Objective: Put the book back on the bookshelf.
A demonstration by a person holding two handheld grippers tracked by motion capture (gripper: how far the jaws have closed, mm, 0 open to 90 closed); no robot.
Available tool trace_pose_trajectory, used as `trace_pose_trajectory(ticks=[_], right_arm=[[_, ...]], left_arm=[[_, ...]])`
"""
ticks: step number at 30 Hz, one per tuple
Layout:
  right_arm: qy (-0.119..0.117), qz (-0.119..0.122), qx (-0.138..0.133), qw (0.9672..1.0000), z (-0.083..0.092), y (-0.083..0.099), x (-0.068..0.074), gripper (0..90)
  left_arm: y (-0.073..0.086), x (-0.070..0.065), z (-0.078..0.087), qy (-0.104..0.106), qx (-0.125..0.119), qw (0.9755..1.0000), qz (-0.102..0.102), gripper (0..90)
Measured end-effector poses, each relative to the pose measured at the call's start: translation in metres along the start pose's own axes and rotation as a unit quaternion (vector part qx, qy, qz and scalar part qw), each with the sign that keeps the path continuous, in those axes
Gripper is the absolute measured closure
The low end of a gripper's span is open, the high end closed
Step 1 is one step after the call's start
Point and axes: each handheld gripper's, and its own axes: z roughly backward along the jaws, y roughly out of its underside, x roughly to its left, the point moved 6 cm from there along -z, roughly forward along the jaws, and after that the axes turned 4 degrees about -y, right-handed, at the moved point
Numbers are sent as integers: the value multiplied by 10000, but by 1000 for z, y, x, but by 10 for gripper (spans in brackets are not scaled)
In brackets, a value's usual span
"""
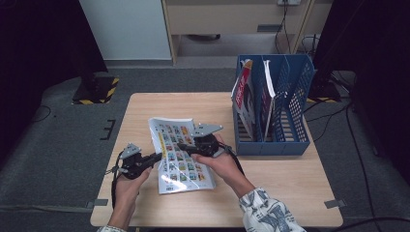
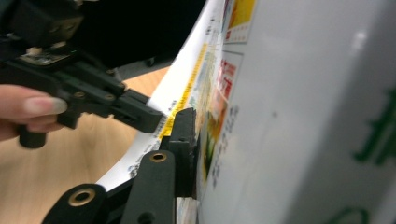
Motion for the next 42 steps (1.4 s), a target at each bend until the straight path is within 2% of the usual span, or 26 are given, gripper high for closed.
trace_pose_trajectory(ticks=[1, 2, 6, 8, 11, 13, 14, 16, 18, 19, 20, 21, 22, 23, 26, 27, 28, 29, 31, 32, 33, 36, 37, 40, 41, 42], right_arm=[[44, -28, -215, 9998, 0, -1, -1, 710], [44, -28, -215, 9998, 0, -1, -1, 714], [121, -60, -551, 9984, 2, -2, -3, 720], [127, -2, -618, 9980, 3, -2, -2, 720], [84, 72, -730, 9973, 5, -1, 0, 723], [84, 119, -752, 9971, 5, -1, 2, 723], [72, 127, -755, 9970, 5, -2, 3, 723], [75, 125, -793, 9967, 7, -1, 3, 724], [53, 139, -859, 9962, 9, 0, 3, 724], [54, 57, -911, 9958, 11, 1, 2, 724], [64, 7, -925, 9957, 11, 2, 1, 723], [72, -31, -952, 9954, 12, 2, 0, 723], [72, -31, -952, 9954, 12, 2, 0, 723], [80, -50, -1001, 9949, 13, 2, -3, 723], [94, -44, -1042, 9945, 14, 1, -4, 723], [89, -5, -1096, 9939, 15, 0, -5, 725], [104, 15, -1117, 9937, 15, -1, -5, 725], [103, 22, -1144, 9934, 16, -2, -5, 725], [102, 58, -1194, 9928, 16, -3, -5, 726], [102, 58, -1194, 9928, 16, -3, -5, 726], [68, 105, -1202, 9927, 17, -3, -4, 727], [62, 122, -1208, 9926, 17, -4, -3, 727], [42, 145, -1211, 9925, 17, -4, -2, 728], [17, 189, -1210, 9925, 16, -4, -1, 728], [-1, 203, -1207, 9925, 16, -4, 0, 728], [-1, 203, -1207, 9925, 16, -4, 0, 728]], left_arm=[[-2, 1, 1, -12, -58, 10000, 33, 839], [-4, 1, 3, -26, -119, 9999, 21, 839], [-10, 3, 6, -98, -244, 9996, -46, 828], [-8, 7, 6, -91, -211, 9997, 7, 756], [-4, 10, 5, -59, -244, 9997, -41, 714], [-2, 10, 3, -60, -221, 9997, -61, 575], [0, 11, 2, -63, -236, 9997, -24, 554], [3, 11, 0, -2, -219, 9996, 160, 454], [9, 11, -1, 47, -127, 9999, 85, 402], [12, 11, -3, -39, -77, 10000, 16, 363], [12, 11, -3, -39, -77, 10000, 16, 330], [13, 10, -4, 32, -56, 10000, 75, 294], [13, 9, -5, 149, -26, 9998, 113, 294], [15, 8, -8, 197, 43, 9998, 80, 271], [16, 8, -12, 208, 69, 9997, 66, 258], [19, 7, -18, 360, 155, 9992, 106, 253], [19, 7, -18, 360, 155, 9992, 106, 250], [22, 4, -23, 490, 282, 9984, 88, 251], [22, 3, -26, 527, 318, 9981, 61, 268], [22, 3, -26, 527, 318, 9981, 61, 291], [22, 1, -27, 641, 296, 9974, 126, 335], [22, 1, -27, 656, 311, 9973, 100, 424], [22, 2, -27, 633, 323, 9974, 80, 424], [22, 7, -27, 541, 308, 9980, 109, 570], [21, 9, -28, 521, 336, 9979, 201, 595], [21, 9, -28, 521, 336, 9979, 201, 622]])
